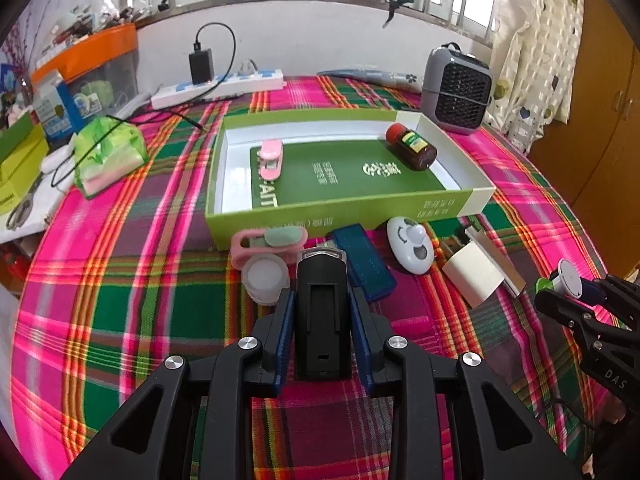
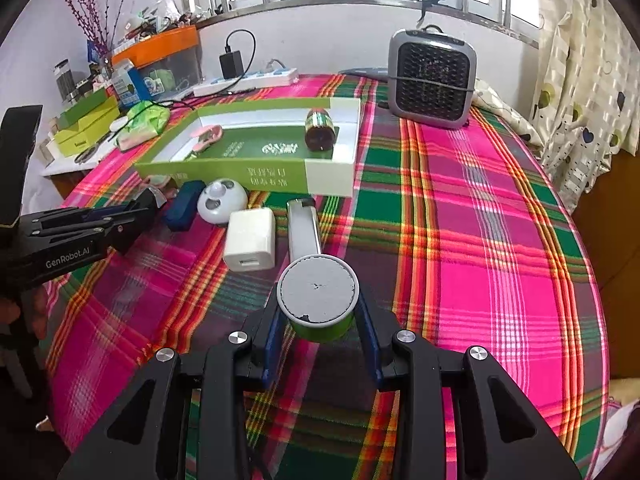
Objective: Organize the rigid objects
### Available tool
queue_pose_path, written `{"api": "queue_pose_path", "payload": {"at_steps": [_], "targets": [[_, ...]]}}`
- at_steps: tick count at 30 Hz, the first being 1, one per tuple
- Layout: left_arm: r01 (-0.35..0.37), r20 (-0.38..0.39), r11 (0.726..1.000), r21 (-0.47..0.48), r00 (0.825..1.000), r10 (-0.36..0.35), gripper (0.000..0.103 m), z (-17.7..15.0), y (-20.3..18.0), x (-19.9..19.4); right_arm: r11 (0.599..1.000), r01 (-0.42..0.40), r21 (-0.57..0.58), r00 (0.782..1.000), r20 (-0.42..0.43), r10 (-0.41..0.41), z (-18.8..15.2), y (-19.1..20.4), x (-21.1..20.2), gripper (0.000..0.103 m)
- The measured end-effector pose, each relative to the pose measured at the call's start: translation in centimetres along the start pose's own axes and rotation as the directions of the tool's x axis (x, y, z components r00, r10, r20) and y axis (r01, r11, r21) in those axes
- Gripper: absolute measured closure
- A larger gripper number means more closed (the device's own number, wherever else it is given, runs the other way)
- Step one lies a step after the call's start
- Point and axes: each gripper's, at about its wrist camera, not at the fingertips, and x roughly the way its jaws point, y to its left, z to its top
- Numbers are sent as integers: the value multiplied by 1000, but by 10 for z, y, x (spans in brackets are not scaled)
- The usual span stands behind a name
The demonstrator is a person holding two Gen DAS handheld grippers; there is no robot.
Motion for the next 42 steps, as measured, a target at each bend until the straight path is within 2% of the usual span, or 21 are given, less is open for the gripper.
{"api": "queue_pose_path", "payload": {"at_steps": [10, 19, 25, 34, 42], "targets": [[-2, 45, 1000, -6, 999, 3, 77, 20, 8, -13, 999, -24, -30, 998, 52, 26, 33, 4, -9, 68], [-9, 67, 1000, 7, 998, 9, 77, 44, 13, -12, 996, -52, -69, 996, 65, 57, 66, 11, 1, 68], [24, 61, 1000, -10, 998, -24, 77, 60, 20, -4, 994, -53, -96, 996, 65, 60, 88, 13, 10, 68], [23, 45, 1000, -13, 999, -23, 77, 74, 24, 15, 989, -66, -134, 996, 46, 73, 121, 22, 37, 68], [30, 26, 999, -9, 999, -30, 77, 83, 21, 35, 984, -137, -112, 990, -8, 137, 149, 24, 77, 68]]}}
